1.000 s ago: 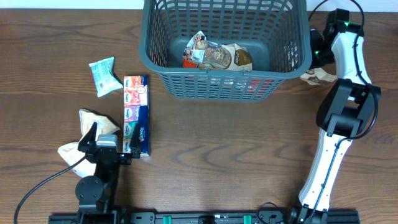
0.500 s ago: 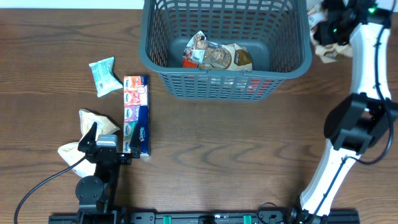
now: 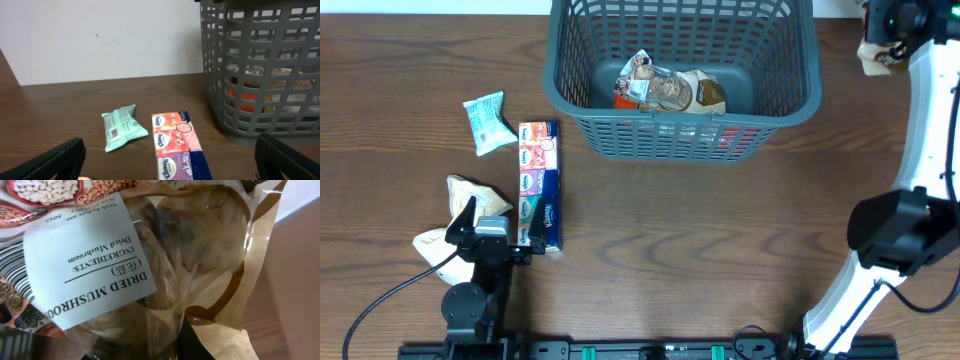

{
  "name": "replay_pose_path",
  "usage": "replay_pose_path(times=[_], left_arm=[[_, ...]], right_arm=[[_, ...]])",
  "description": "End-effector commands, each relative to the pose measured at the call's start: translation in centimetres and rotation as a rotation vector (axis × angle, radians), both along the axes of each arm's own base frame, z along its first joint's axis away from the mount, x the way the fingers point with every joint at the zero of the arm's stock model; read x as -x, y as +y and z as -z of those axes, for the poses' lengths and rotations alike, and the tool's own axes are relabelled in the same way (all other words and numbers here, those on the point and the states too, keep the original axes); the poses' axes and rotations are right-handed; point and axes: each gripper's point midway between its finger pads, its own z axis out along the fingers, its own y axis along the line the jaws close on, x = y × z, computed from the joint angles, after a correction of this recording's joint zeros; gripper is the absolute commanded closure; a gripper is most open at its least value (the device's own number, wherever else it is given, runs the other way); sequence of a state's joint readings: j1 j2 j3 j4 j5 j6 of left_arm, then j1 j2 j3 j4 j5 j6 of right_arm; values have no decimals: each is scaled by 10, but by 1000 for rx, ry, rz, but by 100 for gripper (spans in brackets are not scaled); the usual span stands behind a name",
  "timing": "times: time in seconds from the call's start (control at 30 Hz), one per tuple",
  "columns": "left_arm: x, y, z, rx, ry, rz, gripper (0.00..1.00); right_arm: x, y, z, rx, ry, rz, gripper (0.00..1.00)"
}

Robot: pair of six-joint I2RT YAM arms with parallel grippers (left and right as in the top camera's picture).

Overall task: Pack container
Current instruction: 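Lift the mushroom bag and swing it toward the basket, then release the mushroom bag into the basket and withdraw the right gripper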

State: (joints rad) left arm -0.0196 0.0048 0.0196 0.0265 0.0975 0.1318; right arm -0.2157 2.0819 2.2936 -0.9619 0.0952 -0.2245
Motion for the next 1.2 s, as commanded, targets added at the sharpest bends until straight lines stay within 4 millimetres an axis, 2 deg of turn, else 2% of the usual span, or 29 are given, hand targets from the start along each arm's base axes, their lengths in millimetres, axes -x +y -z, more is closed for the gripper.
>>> replay_pose_path(times=[0.0,0.13,0.33,0.4,0.5,0.6,0.73,0.9,0.97,1.17], left_arm=[[-1,0,6,-1,11,0,1],[-1,0,7,-1,11,0,1],[-1,0,6,-1,11,0,1],[-1,0,6,-1,11,0,2],[-1,0,6,-1,11,0,1],[-1,0,6,-1,11,0,1],[-1,0,6,-1,11,0,1],[-1,0,7,-1,11,0,1],[-1,0,7,-1,11,0,1],[-1,0,6,-1,11,0,1]], right_arm=[[12,18,-55,29,-119,11,99],[17,55,-85,72,-168,-105,99],[29,128,-119,175,-221,-326,99],[34,159,-121,218,-214,-467,99],[48,217,-112,304,-180,-779,99],[68,258,-99,344,-150,-1014,99],[101,304,-87,284,-149,-1283,99],[120,332,-90,134,-198,-1419,99],[119,337,-85,90,-187,-1424,99],[101,344,-39,9,-61,-1399,99]])
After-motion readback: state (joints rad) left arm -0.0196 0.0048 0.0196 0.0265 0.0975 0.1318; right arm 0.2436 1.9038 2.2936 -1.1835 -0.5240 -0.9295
